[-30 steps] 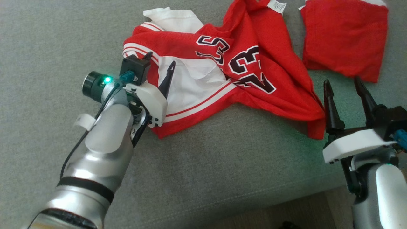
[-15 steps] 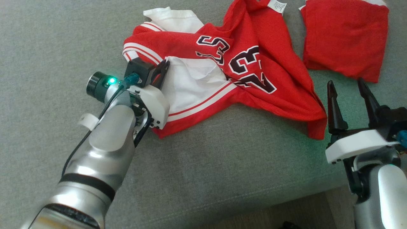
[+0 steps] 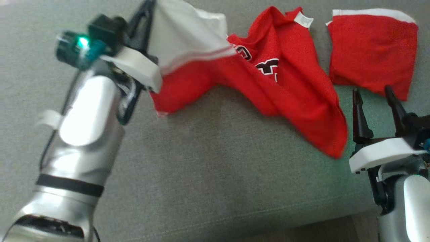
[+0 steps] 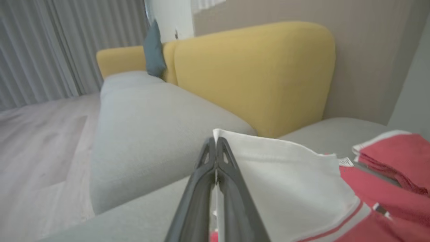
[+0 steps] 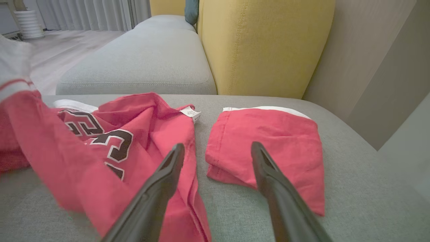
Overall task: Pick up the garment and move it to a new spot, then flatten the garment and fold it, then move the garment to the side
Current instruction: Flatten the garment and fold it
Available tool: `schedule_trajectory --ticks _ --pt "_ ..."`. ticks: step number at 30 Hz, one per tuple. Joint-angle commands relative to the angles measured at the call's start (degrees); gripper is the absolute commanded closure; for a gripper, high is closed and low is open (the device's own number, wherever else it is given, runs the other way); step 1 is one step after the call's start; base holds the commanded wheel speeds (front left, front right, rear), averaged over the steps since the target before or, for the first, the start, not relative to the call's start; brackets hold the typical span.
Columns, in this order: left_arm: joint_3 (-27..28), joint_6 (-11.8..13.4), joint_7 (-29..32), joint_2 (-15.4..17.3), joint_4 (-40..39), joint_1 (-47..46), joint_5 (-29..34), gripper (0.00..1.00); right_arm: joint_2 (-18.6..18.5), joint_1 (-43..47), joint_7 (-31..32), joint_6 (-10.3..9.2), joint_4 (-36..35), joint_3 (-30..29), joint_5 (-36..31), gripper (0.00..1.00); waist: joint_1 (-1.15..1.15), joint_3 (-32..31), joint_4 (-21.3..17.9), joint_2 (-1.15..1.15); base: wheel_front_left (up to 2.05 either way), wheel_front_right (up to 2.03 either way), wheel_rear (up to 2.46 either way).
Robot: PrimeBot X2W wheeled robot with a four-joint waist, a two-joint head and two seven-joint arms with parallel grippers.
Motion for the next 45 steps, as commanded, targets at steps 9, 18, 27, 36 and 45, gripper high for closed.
schedule_trajectory --ticks 9,18,27,36,45 --pt "5.4 -0.4 -0.7 5.1 -17.9 2.6 3.1 1.00 -0.2 -1.0 -0.1 0.19 0.5 0.1 0.4 0.00 0.00 -3.3 3.4 0.00 0.00 0.00 0.00" --pt "3.0 -1.7 -0.7 8.5 -24.6 17.9 5.5 1.00 -0.2 0.6 -0.6 0.19 2.3 -0.6 1.4 0.00 0.00 -5.3 5.7 0.00 0.00 0.00 0.00" --pt "1.5 -1.1 -0.7 10.4 -25.1 32.1 6.3 1.00 -0.2 2.6 -0.3 0.19 4.1 -0.7 1.8 0.00 0.00 -8.0 8.3 0.00 0.00 0.00 0.00" --pt "3.7 0.7 -0.7 7.6 -27.6 35.6 4.7 1.00 -0.2 5.7 0.3 0.19 5.0 4.5 0.6 0.00 0.00 -8.9 9.1 0.00 0.00 0.00 0.00" --pt "6.3 1.0 -0.7 4.8 -28.8 33.3 4.2 1.00 -1.5 10.2 2.7 0.19 6.5 15.6 -5.1 0.00 0.00 -7.6 8.9 0.00 0.00 0.00 0.00"
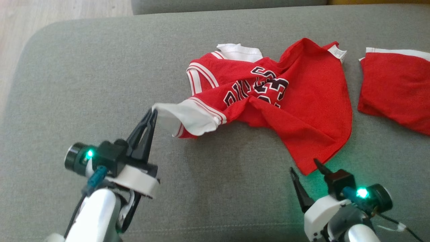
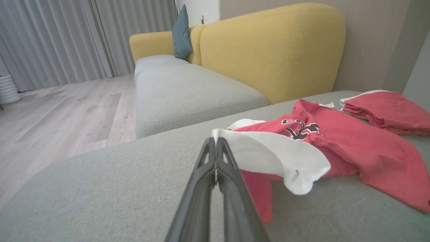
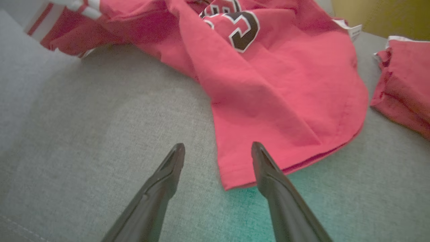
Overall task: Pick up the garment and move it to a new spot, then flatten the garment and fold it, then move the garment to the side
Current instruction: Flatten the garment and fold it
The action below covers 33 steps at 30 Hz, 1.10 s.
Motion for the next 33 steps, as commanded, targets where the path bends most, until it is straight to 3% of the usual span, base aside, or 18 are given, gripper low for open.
schedule_trajectory --ticks 1,14,28,29,31,33 --pt "3.0 0.2 -0.3 0.3 -2.0 -3.6 0.1 1.00 -1.4 -0.9 0.0 0.19 -1.1 2.1 -0.6 0.00 0.00 0.3 -0.1 0.00 0.00 0.00 0.00" --pt "4.5 -1.4 -0.3 -1.3 -2.3 -5.6 1.0 1.00 -4.2 -6.6 -0.5 0.19 8.6 6.0 -5.8 0.00 0.00 2.7 0.9 0.00 0.00 0.00 0.00" --pt "5.3 -2.3 -0.3 -1.9 -1.8 -5.9 2.1 1.00 -3.9 -9.3 0.7 0.19 15.3 2.4 -8.5 0.00 0.00 3.0 0.8 0.00 0.00 0.00 0.00" --pt "5.5 -2.3 -0.3 -2.0 -1.8 -5.9 2.1 1.00 -3.8 -9.3 1.0 0.19 15.5 2.2 -8.4 0.10 0.00 2.9 0.7 0.00 0.00 0.00 0.00" --pt "5.6 -2.4 -0.3 -2.0 -1.8 -5.9 2.2 1.00 -3.7 -9.3 1.7 0.19 16.1 1.9 -8.0 1.00 0.00 2.9 0.4 0.00 0.00 0.00 0.00" --pt "5.8 -2.5 -0.3 -2.0 -1.8 -6.0 2.3 1.00 -4.0 -9.4 2.2 0.19 16.5 2.0 -7.8 1.00 0.00 2.8 0.1 0.00 0.00 0.00 0.00"
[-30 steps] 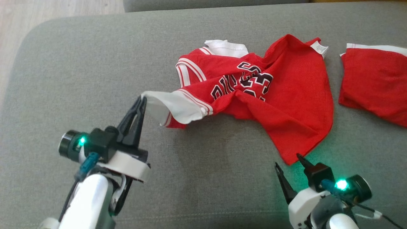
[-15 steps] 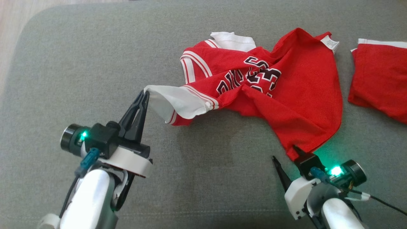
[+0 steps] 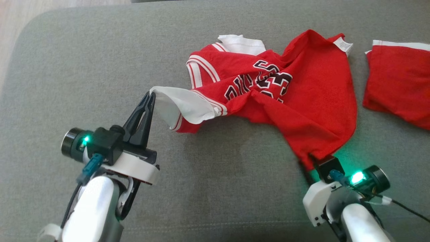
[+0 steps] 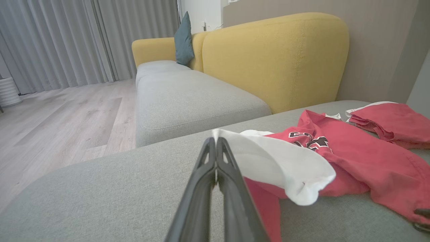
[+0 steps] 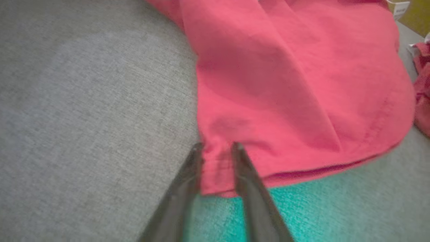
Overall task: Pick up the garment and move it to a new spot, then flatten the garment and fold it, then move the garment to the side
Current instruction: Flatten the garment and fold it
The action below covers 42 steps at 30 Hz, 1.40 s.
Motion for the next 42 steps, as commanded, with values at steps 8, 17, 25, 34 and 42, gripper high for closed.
schedule_trajectory --ticks 8,17,25,34,42 --pt "4.5 -0.2 -0.3 1.3 -3.7 -3.4 1.0 1.00 -2.5 -2.0 -0.4 0.10 -5.4 -3.7 3.0 1.00 0.00 -1.8 -1.2 0.00 0.00 0.00 0.00" --pt "8.3 -0.4 -0.3 3.2 -8.8 -7.4 0.6 1.00 -8.8 -11.1 -0.1 0.10 -19.2 -5.5 7.3 1.00 0.00 -4.4 -2.3 0.00 0.00 0.00 0.00" --pt "10.0 -0.9 -0.3 4.5 -12.6 -13.2 -0.4 1.00 -13.7 -20.2 0.9 0.10 -25.1 -3.9 10.9 1.00 0.00 -7.2 -2.4 0.00 0.00 0.00 0.00" --pt "13.3 0.5 3.2 6.3 -20.6 -14.8 -2.2 1.00 -14.4 -21.9 4.0 0.10 -32.9 -3.4 12.5 1.00 0.00 -11.6 -2.9 0.00 0.00 0.00 0.00" --pt "16.4 2.3 9.3 8.4 -33.3 -14.4 -2.6 1.00 -10.7 -15.9 11.0 0.10 -46.1 -8.0 11.7 1.00 0.00 -12.4 -3.1 0.00 0.00 0.00 0.00"
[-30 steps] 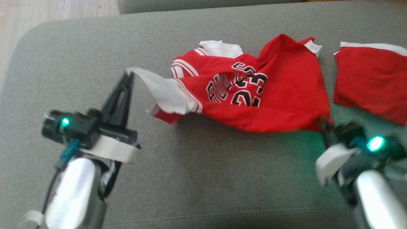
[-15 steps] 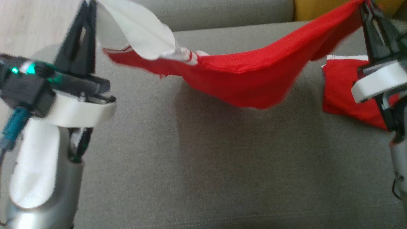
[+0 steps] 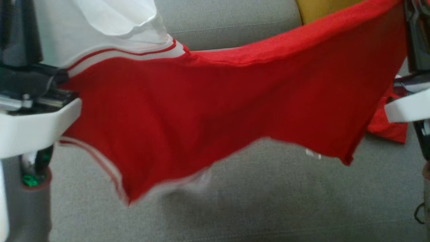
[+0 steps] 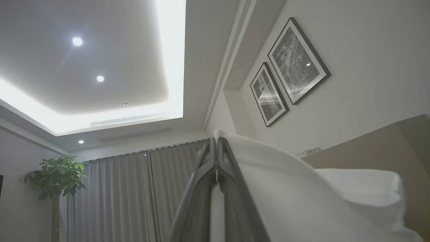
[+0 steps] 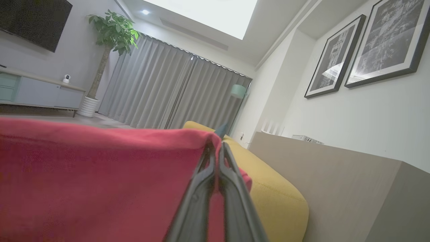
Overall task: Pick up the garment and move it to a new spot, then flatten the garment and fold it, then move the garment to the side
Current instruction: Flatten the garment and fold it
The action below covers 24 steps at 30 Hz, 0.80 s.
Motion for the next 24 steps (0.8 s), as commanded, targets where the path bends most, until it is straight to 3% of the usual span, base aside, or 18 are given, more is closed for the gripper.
schedule_trajectory --ticks 1,6,10,14,20,24 --pt "3.0 0.2 1.6 2.8 -3.0 -3.3 -0.3 1.00 0.4 -1.0 1.7 0.10 -3.7 0.1 -0.4 1.00 0.00 0.3 -0.1 0.00 0.00 0.00 0.00" --pt "3.0 -0.7 4.6 4.3 -1.5 -7.7 -0.9 1.00 0.9 -3.2 5.1 0.10 -4.8 -0.1 -0.6 1.00 0.00 2.7 -0.3 0.00 0.00 0.00 0.00" --pt "1.8 -2.4 5.9 5.7 5.5 -14.6 -2.1 1.00 0.8 -10.4 5.7 0.10 0.0 0.6 0.9 1.00 0.00 8.0 -0.5 0.00 0.00 0.00 0.00" --pt "-0.5 -4.1 4.9 7.9 15.8 -25.0 -2.1 1.00 -1.3 -21.9 3.8 0.10 11.3 3.5 1.2 1.00 0.00 14.7 -0.4 0.00 0.00 0.00 0.00" --pt "-3.7 -5.0 0.1 9.6 35.6 -44.1 -1.2 1.00 -4.3 -44.1 -3.2 0.10 34.0 11.6 -1.3 1.00 0.00 21.9 0.4 0.00 0.00 0.00 0.00" --pt "-3.8 -4.1 -5.3 8.8 46.2 -55.5 0.0 1.00 -3.4 -57.5 -12.3 0.10 46.2 9.5 -4.6 1.00 0.00 24.7 1.6 0.00 0.00 0.00 0.00"
